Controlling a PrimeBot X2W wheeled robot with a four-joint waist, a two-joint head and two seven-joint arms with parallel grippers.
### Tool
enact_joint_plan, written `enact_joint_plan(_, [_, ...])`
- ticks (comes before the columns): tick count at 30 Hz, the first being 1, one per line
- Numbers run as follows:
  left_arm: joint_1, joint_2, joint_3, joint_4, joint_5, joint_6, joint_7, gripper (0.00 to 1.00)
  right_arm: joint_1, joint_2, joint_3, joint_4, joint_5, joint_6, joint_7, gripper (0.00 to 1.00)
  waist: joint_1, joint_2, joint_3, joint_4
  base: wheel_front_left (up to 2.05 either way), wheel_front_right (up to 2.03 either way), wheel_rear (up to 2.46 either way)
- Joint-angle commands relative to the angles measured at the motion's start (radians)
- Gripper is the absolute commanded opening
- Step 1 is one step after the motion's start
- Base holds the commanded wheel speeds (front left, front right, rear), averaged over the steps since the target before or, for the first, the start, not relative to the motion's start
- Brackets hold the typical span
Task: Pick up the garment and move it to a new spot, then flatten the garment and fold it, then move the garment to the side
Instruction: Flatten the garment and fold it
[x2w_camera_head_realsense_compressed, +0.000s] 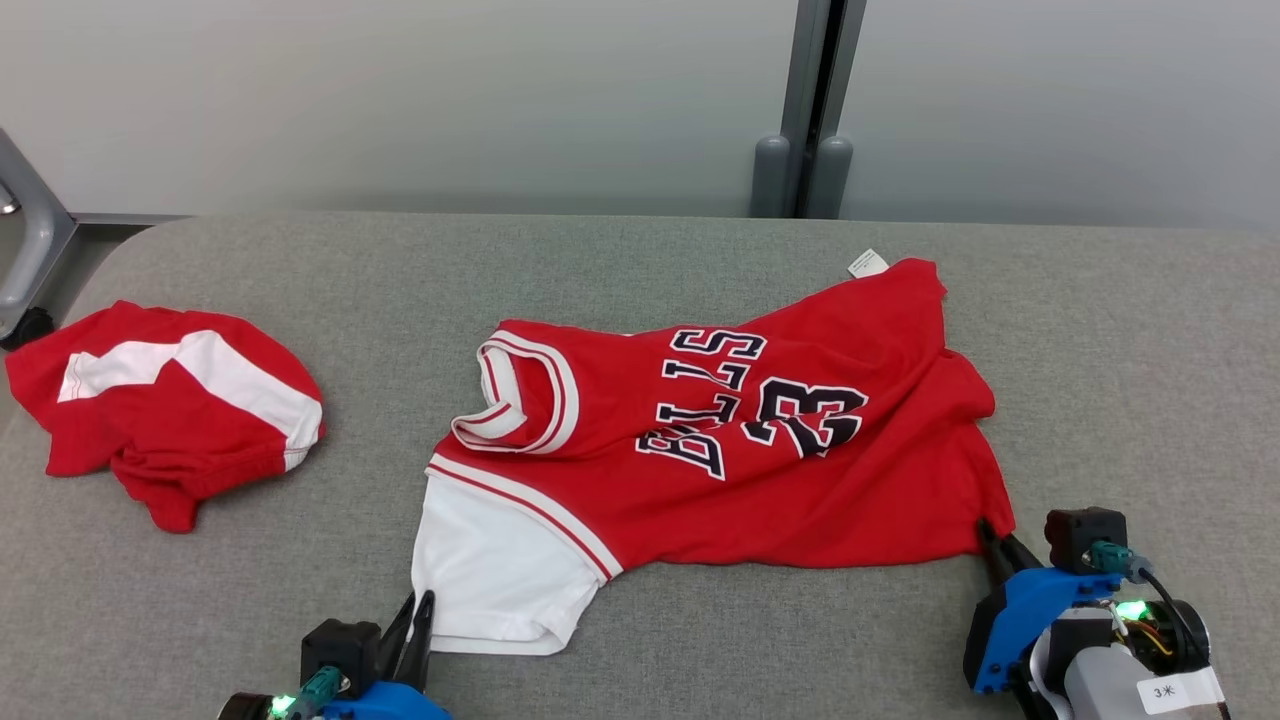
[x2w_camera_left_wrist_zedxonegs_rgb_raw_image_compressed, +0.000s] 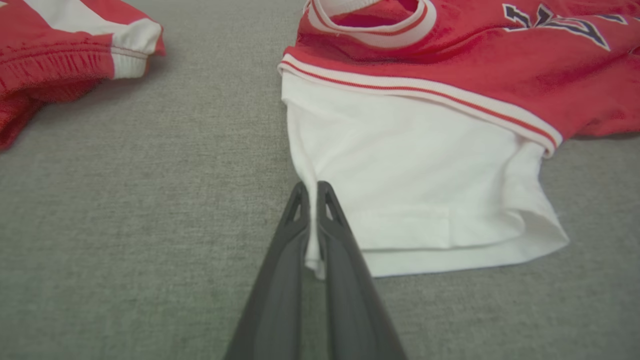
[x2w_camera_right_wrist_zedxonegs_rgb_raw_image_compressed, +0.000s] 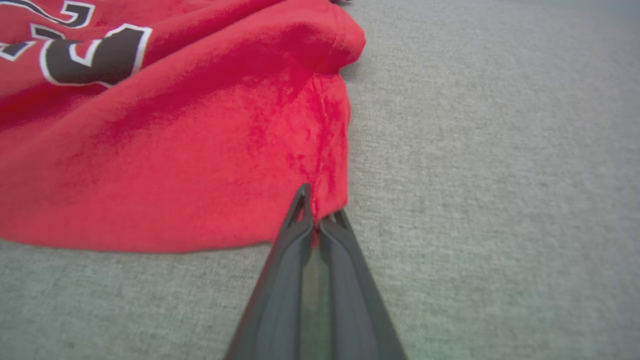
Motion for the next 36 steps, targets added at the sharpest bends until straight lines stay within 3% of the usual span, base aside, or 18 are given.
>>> enact_joint_plan(1, [0.008, 0.002, 0.004, -0.017, 0.0, 0.007, -0.004, 0.0, 0.024, -0.001, 0.008, -0.008, 0.012, 0.0, -0.009, 0.0, 0.0, 0.0, -0.009, -0.005, 0.0, 0.0, 0.0])
enact_joint_plan(7, [0.056, 0.01, 0.015, -0.113, -0.008, 0.032, -0.004, 0.0, 0.113, -0.009, 0.039, -0.122, 0.064, 0.0, -0.019, 0.0, 0.0, 0.0, -0.038, -0.018, 0.0, 0.0, 0.0])
enact_joint_plan(14, [0.114, 0.031, 0.032, -0.28, -0.019, 0.053, -0.004, 0.0, 0.257, -0.014, 0.057, -0.381, 0.109, 0.0, -0.014, 0.0, 0.0, 0.0, -0.033, -0.043, 0.0, 0.0, 0.0])
enact_joint_plan(20, [0.072, 0.066, 0.032, -0.416, -0.008, 0.05, 0.006, 0.0, 0.284, -0.008, 0.064, -0.606, 0.136, 0.0, 0.056, 0.0, 0.0, 0.0, -0.001, -0.059, 0.0, 0.0, 0.0])
enact_joint_plan(29, [-0.173, 0.13, 0.033, -0.512, 0.01, 0.03, 0.063, 0.0, 0.073, -0.014, 0.082, -0.754, 0.139, 0.0, 0.129, 0.0, 0.0, 0.0, 0.111, -0.075, 0.0, 0.0, 0.0])
enact_joint_plan(36, [-0.514, 0.194, 0.019, -0.523, -0.019, 0.004, 0.125, 0.0, -0.265, -0.019, 0.097, -0.694, 0.155, 0.0, 0.15, 0.0, 0.0, 0.0, 0.272, -0.1, 0.0, 0.0, 0.0])
